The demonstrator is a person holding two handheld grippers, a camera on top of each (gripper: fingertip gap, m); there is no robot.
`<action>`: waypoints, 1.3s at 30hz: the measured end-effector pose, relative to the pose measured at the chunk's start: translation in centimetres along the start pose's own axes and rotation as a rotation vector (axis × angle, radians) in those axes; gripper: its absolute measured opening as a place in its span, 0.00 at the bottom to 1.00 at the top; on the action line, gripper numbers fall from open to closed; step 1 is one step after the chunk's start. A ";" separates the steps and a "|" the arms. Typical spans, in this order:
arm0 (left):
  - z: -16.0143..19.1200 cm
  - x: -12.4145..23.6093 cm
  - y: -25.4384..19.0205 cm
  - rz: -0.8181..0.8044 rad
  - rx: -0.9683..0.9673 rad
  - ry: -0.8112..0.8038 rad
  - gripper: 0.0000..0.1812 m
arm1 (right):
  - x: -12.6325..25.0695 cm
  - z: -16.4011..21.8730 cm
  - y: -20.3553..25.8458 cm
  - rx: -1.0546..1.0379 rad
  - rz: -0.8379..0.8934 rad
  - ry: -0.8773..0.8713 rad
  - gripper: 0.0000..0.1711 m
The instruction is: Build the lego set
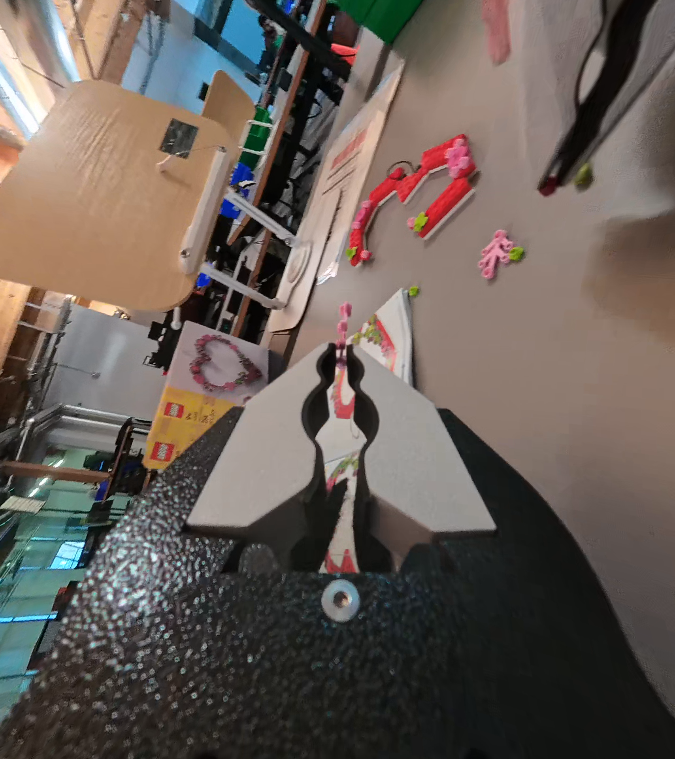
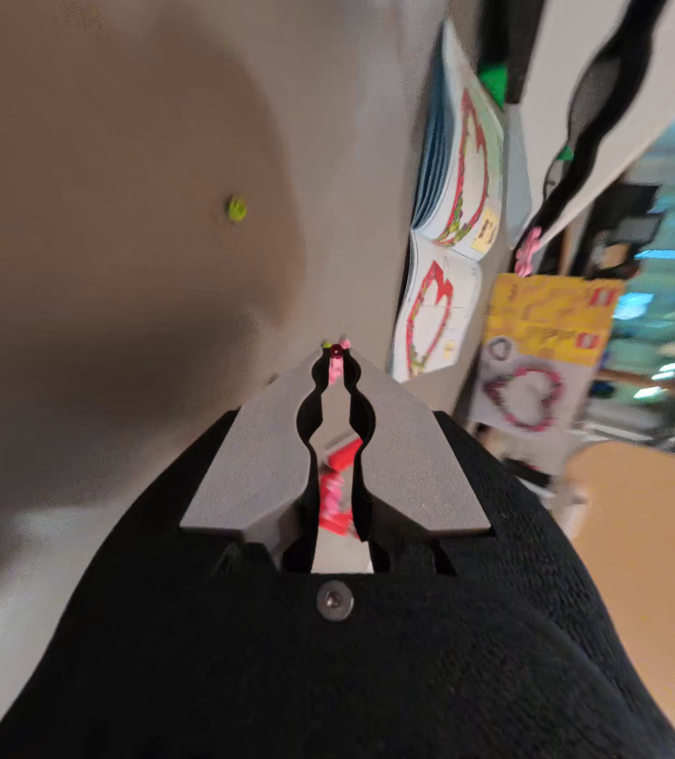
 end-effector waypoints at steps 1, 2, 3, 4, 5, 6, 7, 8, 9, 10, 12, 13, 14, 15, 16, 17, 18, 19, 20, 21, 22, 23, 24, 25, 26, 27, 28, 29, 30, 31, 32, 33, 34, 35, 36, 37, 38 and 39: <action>-0.2 -0.1 -0.4 0.017 -0.004 -0.004 0.02 | 0.1 0.5 0.4 0.116 0.017 0.032 0.03; -0.3 -0.3 -0.7 0.031 -0.008 -0.008 0.01 | 0.1 0.9 1.1 0.215 -0.001 0.056 0.03; -0.5 -0.3 -1.0 0.044 -0.010 -0.012 0.01 | 0.2 1.1 1.8 0.300 -0.022 0.069 0.03; -0.6 -0.4 -1.2 0.055 -0.010 -0.015 0.02 | 0.3 1.3 2.4 0.384 -0.043 0.081 0.03; -0.7 -0.5 -1.4 0.062 -0.012 -0.018 0.01 | 0.4 1.5 3.0 0.466 -0.065 0.093 0.03; -0.7 -0.5 -1.5 0.066 -0.013 -0.020 0.01 | 0.5 1.7 3.4 0.542 -0.084 0.106 0.03; -0.8 -0.5 -1.5 0.071 -0.014 -0.021 0.01 | 0.6 1.9 3.8 0.610 -0.101 0.119 0.03; -0.8 -0.5 -1.6 0.074 -0.013 -0.022 0.01 | 0.6 1.9 3.9 0.671 -0.104 0.125 0.03; -0.8 -0.5 -1.6 0.076 -0.013 -0.022 0.01 | 0.6 1.9 3.9 0.729 -0.104 0.128 0.03; -0.9 -0.5 -1.6 0.077 -0.012 -0.023 0.01 | 0.6 1.9 4.0 0.784 -0.101 0.138 0.03; -0.8 -0.5 -1.7 0.080 -0.011 -0.022 0.01 | 0.6 1.9 4.1 0.908 -0.095 0.159 0.03; -0.9 -0.5 -1.7 0.080 -0.011 -0.023 0.01 | 0.6 1.8 4.2 0.977 -0.094 0.156 0.03; -0.9 -0.5 -1.7 0.082 -0.011 -0.024 0.01 | 0.7 1.8 4.3 1.039 -0.095 0.149 0.03; -0.9 -0.5 -1.7 0.085 -0.010 -0.024 0.01 | 0.8 1.7 4.4 1.088 -0.099 0.137 0.03; -1.0 -0.5 -1.8 0.089 -0.009 -0.025 0.01 | 0.9 1.5 4.6 1.122 -0.103 0.115 0.03; -1.0 -0.5 -1.9 0.093 -0.009 -0.025 0.01 | 1.0 1.3 4.7 1.141 -0.109 0.090 0.03; -1.0 -0.6 -1.9 0.096 -0.009 -0.025 0.01 | 1.0 1.2 4.8 1.153 -0.115 0.077 0.03; -1.0 -0.6 -1.9 0.096 -0.011 -0.025 0.01 | 1.1 1.1 4.8 1.166 -0.115 0.073 0.03; -1.1 -0.6 -2.0 0.097 -0.011 -0.025 0.01 | 1.1 1.1 4.9 1.183 -0.110 0.062 0.03; -1.1 -0.5 -2.0 0.100 -0.009 -0.027 0.01 | 1.1 1.0 5.0 1.195 -0.105 0.049 0.03; -1.1 -0.5 -2.0 0.102 -0.008 -0.030 0.01 | 1.2 0.9 5.0 1.196 -0.103 0.040 0.03; -1.2 -0.5 -2.0 0.104 -0.007 -0.032 0.01 | 1.3 0.8 5.1 1.188 -0.105 0.031 0.03; -1.3 -0.5 -2.1 0.106 -0.007 -0.034 0.01 | 1.3 0.8 5.1 1.177 -0.110 0.026 0.03; -1.3 -0.6 -2.2 0.108 -0.008 -0.035 0.01 | 1.4 0.7 5.2 1.172 -0.117 0.022 0.04; -1.3 -0.6 -2.3 0.112 -0.009 -0.035 0.01 | 1.5 0.7 5.3 1.171 -0.124 0.019 0.04; -1.4 -0.6 -2.3 0.115 -0.011 -0.035 0.01 | 1.6 0.7 5.3 1.173 -0.126 0.018 0.05; -1.4 -0.6 -2.4 0.118 -0.013 -0.035 0.02 | 1.6 0.6 5.3 1.176 -0.132 0.016 0.05; -1.4 -0.7 -2.5 0.121 -0.014 -0.035 0.02 | 1.7 0.7 5.3 1.178 -0.141 0.015 0.06; -1.4 -0.7 -2.6 0.124 -0.015 -0.035 0.02 | 1.7 0.7 5.3 1.177 -0.150 0.015 0.07; -1.4 -0.7 -2.6 0.125 -0.016 -0.035 0.01 | 1.8 0.7 5.3 1.177 -0.160 0.015 0.07; -1.4 -0.7 -2.6 0.126 -0.017 -0.035 0.02 | 1.8 0.8 5.3 1.176 -0.173 0.017 0.08; -1.4 -0.7 -2.6 0.126 -0.017 -0.034 0.02 | 1.9 0.8 5.3 1.174 -0.182 0.016 0.10; -1.4 -0.7 -2.6 0.127 -0.017 -0.034 0.02 | 1.9 0.8 5.3 1.173 -0.192 0.013 0.11; -1.4 -0.7 -2.6 0.127 -0.017 -0.034 0.02 | 2.0 0.7 5.3 1.173 -0.202 0.007 0.12; -1.4 -0.7 -2.6 0.127 -0.016 -0.034 0.02 | 2.1 0.7 5.3 1.171 -0.208 0.000 0.15; -1.4 -0.7 -2.6 0.128 -0.015 -0.034 0.01 | 2.2 0.7 5.3 1.163 -0.214 -0.001 0.17; -1.4 -0.7 -2.6 0.129 -0.016 -0.034 0.01 | 2.3 0.7 5.3 1.144 -0.219 0.003 0.19; -1.4 -0.7 -2.6 0.129 -0.017 -0.034 0.02 | 2.4 0.8 5.2 1.108 -0.219 0.012 0.22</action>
Point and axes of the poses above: each gripper's, where its closed fingertips meet, x back along the fingers, z out of its underside, y = z × x across the jaws, the point moved 2 cm from there along x, back along the fingers, and after that the axes turned 10 degrees about -x, right-handed, at the moved point
